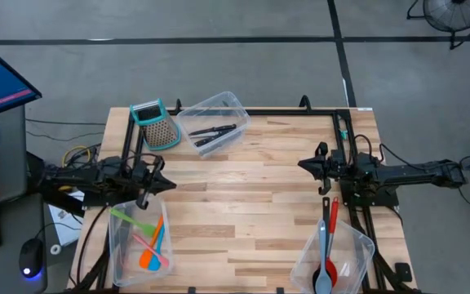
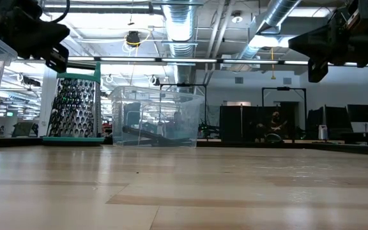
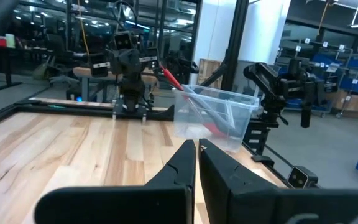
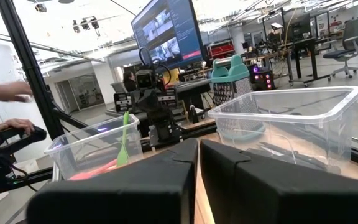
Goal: Pick & Place Kitchen Items
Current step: Return to Home Position
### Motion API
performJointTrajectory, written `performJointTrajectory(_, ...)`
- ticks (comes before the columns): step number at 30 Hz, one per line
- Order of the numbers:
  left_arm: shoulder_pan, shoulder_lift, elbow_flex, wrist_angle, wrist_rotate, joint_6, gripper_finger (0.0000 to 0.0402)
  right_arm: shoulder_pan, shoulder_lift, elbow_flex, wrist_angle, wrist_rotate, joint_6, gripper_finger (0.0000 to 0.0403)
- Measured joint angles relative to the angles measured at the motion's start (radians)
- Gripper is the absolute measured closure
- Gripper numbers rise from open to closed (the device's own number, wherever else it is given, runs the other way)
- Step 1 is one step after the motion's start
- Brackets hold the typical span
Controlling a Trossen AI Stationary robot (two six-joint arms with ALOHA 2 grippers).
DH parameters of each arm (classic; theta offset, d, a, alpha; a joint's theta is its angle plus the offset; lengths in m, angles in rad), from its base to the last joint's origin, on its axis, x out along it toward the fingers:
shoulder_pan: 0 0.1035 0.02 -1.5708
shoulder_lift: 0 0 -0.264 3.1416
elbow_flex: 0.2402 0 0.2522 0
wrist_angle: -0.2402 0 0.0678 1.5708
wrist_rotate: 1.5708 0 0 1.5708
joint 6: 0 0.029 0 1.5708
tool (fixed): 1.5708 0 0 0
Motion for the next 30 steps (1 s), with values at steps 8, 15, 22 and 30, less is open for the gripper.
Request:
performJointTrajectory(8, 0.056, 0.000, 0.000, 0.002, 0.000, 0.000, 0.0398, 0.000, 0.000, 0.000, 0.000, 0.000, 0.000, 0.0386)
performJointTrajectory(15, 0.055, 0.000, 0.000, 0.007, 0.000, 0.000, 0.0398, 0.000, 0.000, 0.000, 0.000, 0.000, 0.000, 0.0387)
performJointTrajectory(22, 0.055, -0.001, 0.000, 0.008, 0.000, 0.000, 0.0398, 0.000, 0.000, 0.000, 0.000, 0.000, 0.000, 0.0385)
performJointTrajectory(30, 0.055, -0.001, 0.000, 0.009, 0.000, 0.000, 0.0398, 0.000, 0.000, 0.000, 0.000, 0.000, 0.000, 0.0386)
